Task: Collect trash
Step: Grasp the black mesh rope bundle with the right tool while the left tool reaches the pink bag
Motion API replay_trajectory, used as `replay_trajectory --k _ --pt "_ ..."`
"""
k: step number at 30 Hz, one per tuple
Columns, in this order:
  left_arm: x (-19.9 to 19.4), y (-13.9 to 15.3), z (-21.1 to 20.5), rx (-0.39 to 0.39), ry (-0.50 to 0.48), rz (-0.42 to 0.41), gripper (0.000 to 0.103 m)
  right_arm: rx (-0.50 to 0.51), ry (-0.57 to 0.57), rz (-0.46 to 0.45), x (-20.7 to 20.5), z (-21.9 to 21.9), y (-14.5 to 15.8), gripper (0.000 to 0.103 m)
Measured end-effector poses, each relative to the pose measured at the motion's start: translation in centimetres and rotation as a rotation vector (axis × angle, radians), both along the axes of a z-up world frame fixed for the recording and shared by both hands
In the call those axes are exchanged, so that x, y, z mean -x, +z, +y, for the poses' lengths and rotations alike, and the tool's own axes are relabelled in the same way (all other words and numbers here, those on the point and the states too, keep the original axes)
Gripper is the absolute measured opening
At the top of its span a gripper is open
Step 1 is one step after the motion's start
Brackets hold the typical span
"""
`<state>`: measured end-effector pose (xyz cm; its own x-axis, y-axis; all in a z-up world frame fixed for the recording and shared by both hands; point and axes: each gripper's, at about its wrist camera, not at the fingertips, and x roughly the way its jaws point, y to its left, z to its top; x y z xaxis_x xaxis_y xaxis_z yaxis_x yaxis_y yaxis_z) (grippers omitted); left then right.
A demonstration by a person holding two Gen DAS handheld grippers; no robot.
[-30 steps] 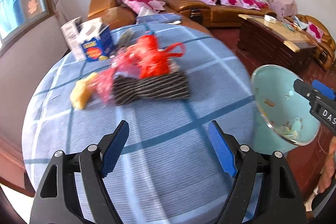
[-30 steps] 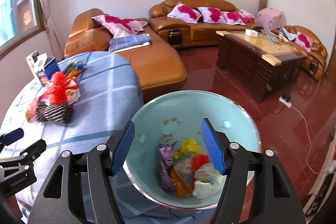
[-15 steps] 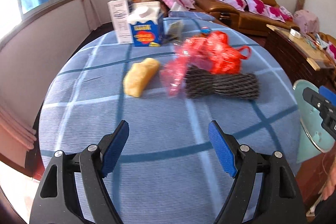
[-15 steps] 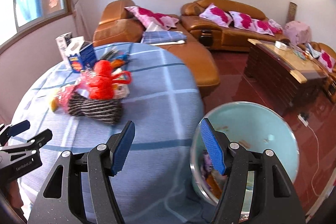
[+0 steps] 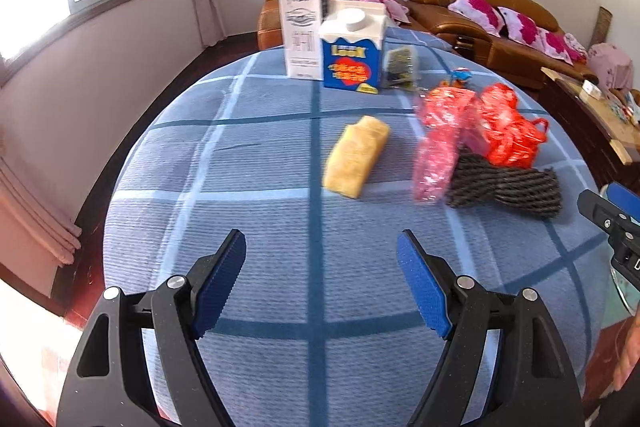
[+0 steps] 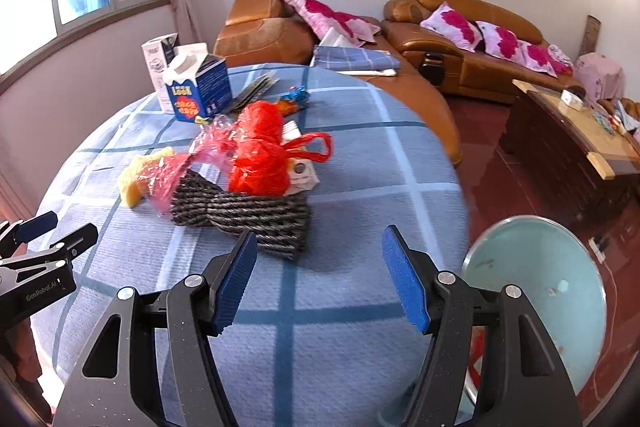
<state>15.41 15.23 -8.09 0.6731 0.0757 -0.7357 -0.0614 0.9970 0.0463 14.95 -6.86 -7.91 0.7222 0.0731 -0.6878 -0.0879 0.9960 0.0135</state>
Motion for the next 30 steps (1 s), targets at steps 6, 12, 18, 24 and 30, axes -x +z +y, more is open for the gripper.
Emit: replay_trajectory --k 6,12,18,24,30 --pt "-0.5 -0.1 1.4 -0.005 0.012 -0.001 0.076 0.011 0.049 0.039 -2.1 1.3 -0.9 0.065" --pt "-1.1 0.1 2.1 -0.005 0.010 -0.008 0.076 -0.013 0.101 0.073 -4.8 1.9 -1.3 0.065" --pt "-1.6 -0.1 1.8 -0.009 -0.005 -0.001 0.076 -0.048 0.158 0.143 -6.8 2.6 -2.9 0.063" --pt "-2.2 -0.3 1.5 -0.012 -0.011 0.005 0.076 -0.071 0.217 0.169 -6.3 2.8 -2.8 0.046" --pt "-2.2 -0.2 1.0 -0.012 -0.014 0.007 0.076 -0.051 0.262 0.179 -4.3 3.0 -3.0 0.030"
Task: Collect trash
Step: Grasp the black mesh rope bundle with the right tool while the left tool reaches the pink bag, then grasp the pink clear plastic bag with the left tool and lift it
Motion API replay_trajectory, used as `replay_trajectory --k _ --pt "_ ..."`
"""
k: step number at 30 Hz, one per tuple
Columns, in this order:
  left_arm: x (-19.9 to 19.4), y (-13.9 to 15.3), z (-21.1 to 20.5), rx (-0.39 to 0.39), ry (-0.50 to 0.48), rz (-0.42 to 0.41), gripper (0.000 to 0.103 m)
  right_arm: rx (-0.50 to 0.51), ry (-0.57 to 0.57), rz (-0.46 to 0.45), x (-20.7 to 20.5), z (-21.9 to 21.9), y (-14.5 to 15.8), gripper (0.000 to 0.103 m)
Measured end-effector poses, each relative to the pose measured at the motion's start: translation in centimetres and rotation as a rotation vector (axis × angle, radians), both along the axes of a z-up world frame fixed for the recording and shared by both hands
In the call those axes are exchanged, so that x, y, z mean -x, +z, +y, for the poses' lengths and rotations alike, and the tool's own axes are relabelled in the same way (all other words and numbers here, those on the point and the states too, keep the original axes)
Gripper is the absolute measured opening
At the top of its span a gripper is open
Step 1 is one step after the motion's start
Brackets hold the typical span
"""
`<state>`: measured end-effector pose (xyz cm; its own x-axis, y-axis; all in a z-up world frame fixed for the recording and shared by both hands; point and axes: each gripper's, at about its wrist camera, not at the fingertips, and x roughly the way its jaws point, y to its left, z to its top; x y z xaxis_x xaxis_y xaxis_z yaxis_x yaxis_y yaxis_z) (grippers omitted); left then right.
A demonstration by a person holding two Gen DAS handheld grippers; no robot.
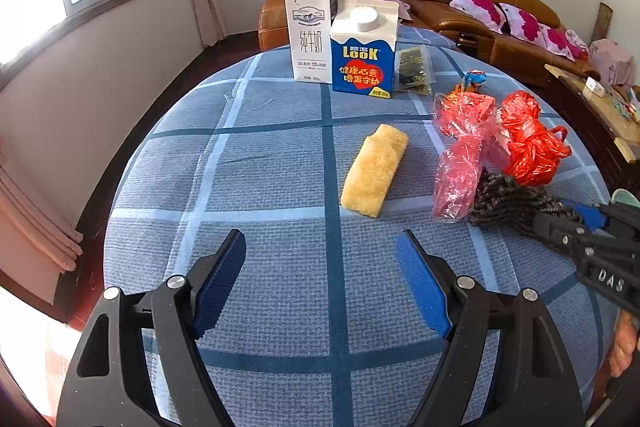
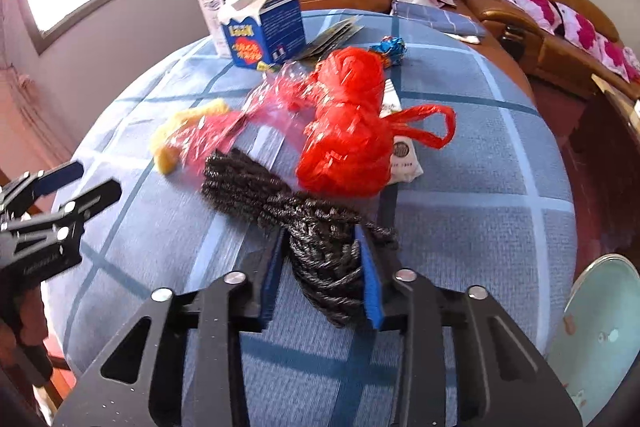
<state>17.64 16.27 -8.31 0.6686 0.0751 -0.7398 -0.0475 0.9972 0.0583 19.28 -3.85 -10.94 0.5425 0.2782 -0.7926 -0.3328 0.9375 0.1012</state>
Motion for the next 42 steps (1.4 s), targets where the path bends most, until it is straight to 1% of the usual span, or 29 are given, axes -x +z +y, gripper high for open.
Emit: replay_trajectory --k 3,7,10,13,16,21,23,24,25,27,28,30,32,33,35,38,42 --pt "0.2 0.3 -0.3 -0.004 -0.008 -0.008 0.076 0.006 0.011 -0.009 0.9 -0.2 0.3 0.025" --pt "0.5 0.8 -0.8 -0.005 -0.023 -0.023 0.076 -0.042 0.013 -0.029 2.5 -1.2 1.6 0.024" --pt "0.4 1.3 -1.7 -0.010 -0.046 -0.039 0.076 -0.048 -0.012 -0.078 4.1 -2.3 3.0 0.024" --pt "0.0 1.5 -2.6 -0.005 -0.070 -0.050 0.076 -0.022 -0.071 -0.123 5.1 -4.0 3.9 0.024" --pt "-0.7 1.8 -3.8 0.000 -0.101 -0.062 0.076 0.003 -0.154 -0.164 5.7 -6.2 4.5 0.024" --pt "-3.1 1.9 -6.0 -0.014 -0.157 -0.085 0.076 -0.004 -0.292 -0.196 6.1 -9.5 5.0 0.024" --pt "-4.0 1.7 -6.9 -0.027 -0.170 -0.088 0.076 -0.010 -0.320 -0.200 6.0 -10.1 5.0 0.024" --pt "-4.6 1.5 -7.3 -0.035 -0.178 -0.080 0.074 -0.016 -0.329 -0.199 5.9 -10.4 4.9 0.024" --pt "-5.0 1.2 -7.7 -0.040 -0.184 -0.069 0.070 -0.019 -0.334 -0.199 6.0 -10.5 4.9 0.024" --pt "-5.8 0.5 -8.6 -0.037 -0.205 -0.048 0.065 -0.022 -0.337 -0.199 6.0 -10.6 4.9 0.024" --pt "-6.2 0.1 -8.9 -0.032 -0.210 -0.036 0.059 -0.021 -0.338 -0.199 6.0 -10.6 4.8 0.024" --pt "-6.7 -0.5 -9.2 -0.023 -0.214 -0.015 0.052 -0.026 -0.339 -0.193 6.1 -10.7 4.8 0.024" --pt "-6.9 -1.1 -9.3 -0.017 -0.214 -0.001 0.041 -0.031 -0.341 -0.188 5.9 -10.7 4.7 0.024" --pt "-6.7 -1.1 -9.5 -0.011 -0.219 0.002 0.031 -0.031 -0.341 -0.187 5.9 -10.7 4.7 0.024" --pt "-6.3 -0.7 -9.3 0.009 -0.221 -0.015 0.028 -0.031 -0.341 -0.187 5.8 -10.5 4.7 0.025" --pt "-5.5 -0.2 -9.1 0.009 -0.219 -0.030 0.027 -0.031 -0.348 -0.190 6.0 -10.5 4.7 0.024" --pt "-3.9 0.6 -8.3 0.046 -0.213 -0.036 0.027 -0.037 -0.357 -0.199 6.5 -10.4 5.0 0.024"
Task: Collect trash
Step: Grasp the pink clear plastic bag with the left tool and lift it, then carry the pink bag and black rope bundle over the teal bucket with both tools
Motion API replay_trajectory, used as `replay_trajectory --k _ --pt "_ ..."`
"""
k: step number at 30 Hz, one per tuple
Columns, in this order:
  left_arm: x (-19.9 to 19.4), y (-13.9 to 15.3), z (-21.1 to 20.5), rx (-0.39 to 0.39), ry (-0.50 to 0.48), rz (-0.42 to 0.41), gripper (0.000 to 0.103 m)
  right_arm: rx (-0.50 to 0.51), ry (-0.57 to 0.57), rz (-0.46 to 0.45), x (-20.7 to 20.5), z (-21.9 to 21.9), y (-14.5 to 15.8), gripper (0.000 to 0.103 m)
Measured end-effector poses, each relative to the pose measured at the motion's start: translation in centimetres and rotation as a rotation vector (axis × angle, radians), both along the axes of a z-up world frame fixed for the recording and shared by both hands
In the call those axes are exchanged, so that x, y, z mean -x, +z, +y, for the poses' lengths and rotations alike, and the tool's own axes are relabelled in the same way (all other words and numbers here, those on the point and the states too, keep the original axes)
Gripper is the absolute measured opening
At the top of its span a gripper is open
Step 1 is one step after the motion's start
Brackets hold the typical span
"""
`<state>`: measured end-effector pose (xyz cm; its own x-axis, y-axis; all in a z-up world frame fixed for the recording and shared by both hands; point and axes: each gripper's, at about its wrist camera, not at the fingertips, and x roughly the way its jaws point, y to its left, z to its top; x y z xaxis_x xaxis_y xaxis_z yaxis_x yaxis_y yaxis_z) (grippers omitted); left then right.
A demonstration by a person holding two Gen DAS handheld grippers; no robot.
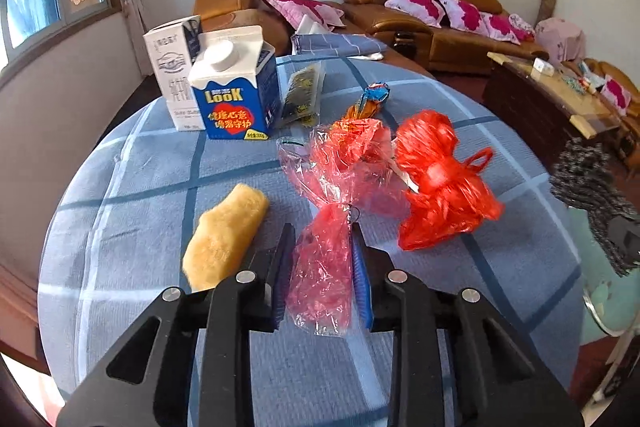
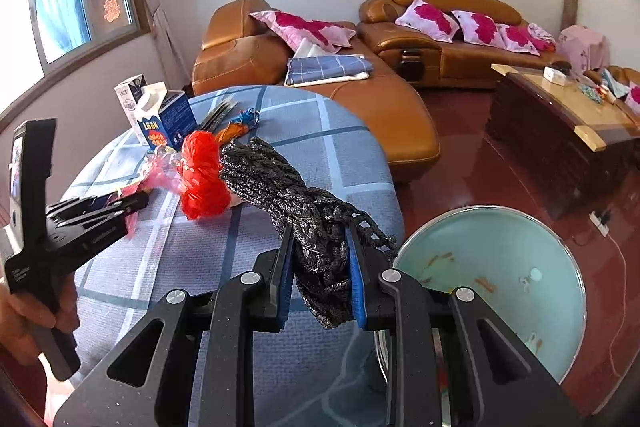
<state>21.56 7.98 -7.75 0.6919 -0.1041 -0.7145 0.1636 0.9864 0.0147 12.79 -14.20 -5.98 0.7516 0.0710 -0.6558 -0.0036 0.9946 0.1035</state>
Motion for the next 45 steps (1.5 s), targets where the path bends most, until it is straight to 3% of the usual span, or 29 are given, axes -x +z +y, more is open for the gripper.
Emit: replay_trajectory --k 4,11,21,25,31,45 --pt "2.1 0.7 0.6 0.019 0.004 -0.008 0.027 0.002 0.003 -0.009 0.8 0.3 0.3 0.025" --pt "5.5 1.5 2.0 -0.014 0.054 -0.031 0.027 0.001 0.006 -0.016 2.3 0.5 0.6 0.025" --pt "6.9 2.7 4.2 -0.023 0.140 -0.054 0.027 -0.002 0.002 -0.031 3.7 0.3 1.0 0.025" --pt "7.1 4.0 3.6 0.036 0.112 -0.067 0.027 -0.007 0.002 -0.036 4.1 0.4 1.1 0.025" --pt "8.3 5.9 3.2 0.013 0.109 -0.135 0.027 -0.005 -0.002 -0.050 4.6 0.1 1.5 0.025" --pt "11.1 5.2 -0.5 0.004 0.033 -0.107 0.027 -0.011 -0.059 -0.057 6.6 -2.2 1.2 0.025"
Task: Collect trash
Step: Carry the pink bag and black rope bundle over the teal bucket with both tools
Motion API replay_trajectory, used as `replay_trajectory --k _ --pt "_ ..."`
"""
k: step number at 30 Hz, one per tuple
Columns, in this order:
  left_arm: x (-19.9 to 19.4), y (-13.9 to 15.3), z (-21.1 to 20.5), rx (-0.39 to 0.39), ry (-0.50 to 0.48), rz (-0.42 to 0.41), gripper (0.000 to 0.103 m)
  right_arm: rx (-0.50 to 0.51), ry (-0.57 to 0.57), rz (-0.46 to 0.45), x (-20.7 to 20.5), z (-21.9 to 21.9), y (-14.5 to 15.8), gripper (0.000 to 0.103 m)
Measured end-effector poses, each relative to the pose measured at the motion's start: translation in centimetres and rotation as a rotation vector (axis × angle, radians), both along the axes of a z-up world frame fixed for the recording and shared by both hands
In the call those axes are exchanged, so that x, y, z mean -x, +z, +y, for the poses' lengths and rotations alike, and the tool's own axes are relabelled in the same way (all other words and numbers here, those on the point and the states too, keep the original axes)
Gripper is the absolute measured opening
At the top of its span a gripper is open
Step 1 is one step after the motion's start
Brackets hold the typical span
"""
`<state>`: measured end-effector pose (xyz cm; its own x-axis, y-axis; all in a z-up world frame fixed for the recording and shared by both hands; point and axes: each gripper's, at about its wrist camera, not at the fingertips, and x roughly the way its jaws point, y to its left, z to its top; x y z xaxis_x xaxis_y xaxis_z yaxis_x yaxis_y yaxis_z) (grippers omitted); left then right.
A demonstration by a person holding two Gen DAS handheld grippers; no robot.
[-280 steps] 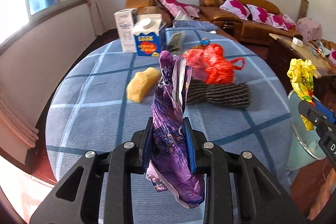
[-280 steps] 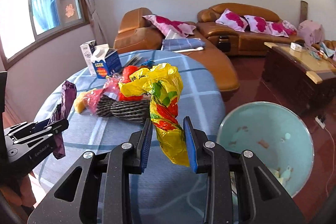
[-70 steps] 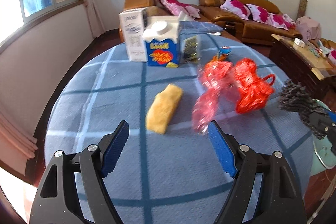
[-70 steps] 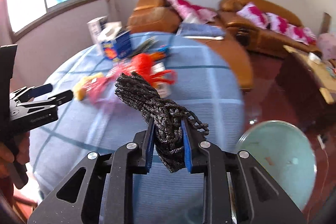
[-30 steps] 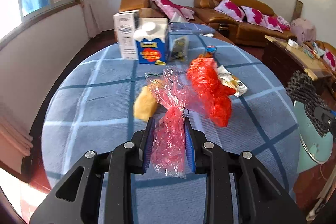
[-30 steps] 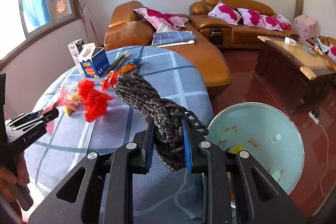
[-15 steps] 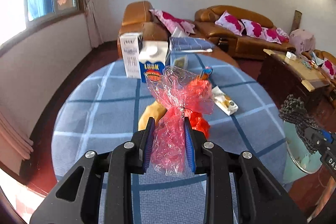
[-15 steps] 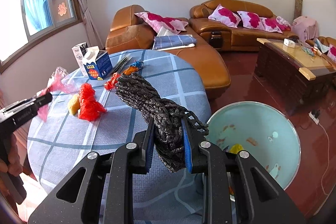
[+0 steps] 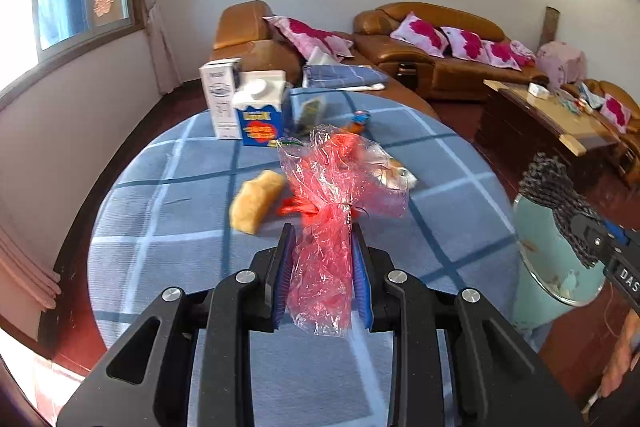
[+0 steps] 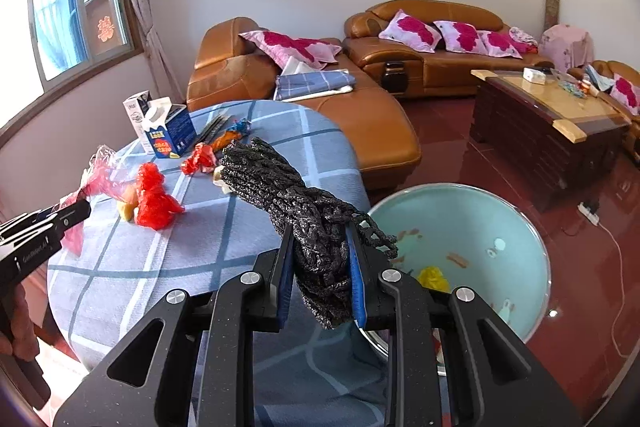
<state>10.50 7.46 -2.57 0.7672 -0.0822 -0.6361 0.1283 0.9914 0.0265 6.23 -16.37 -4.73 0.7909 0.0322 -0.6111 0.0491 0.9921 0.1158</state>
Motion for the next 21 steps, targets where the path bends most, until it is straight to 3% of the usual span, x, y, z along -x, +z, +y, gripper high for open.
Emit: replay_trajectory --k 21 --pt "2.7 -1.0 -10.3 -0.066 -0.178 0.013 0.027 0.031 -0.130 -0.019 2.8 -5.4 -0.3 0.025"
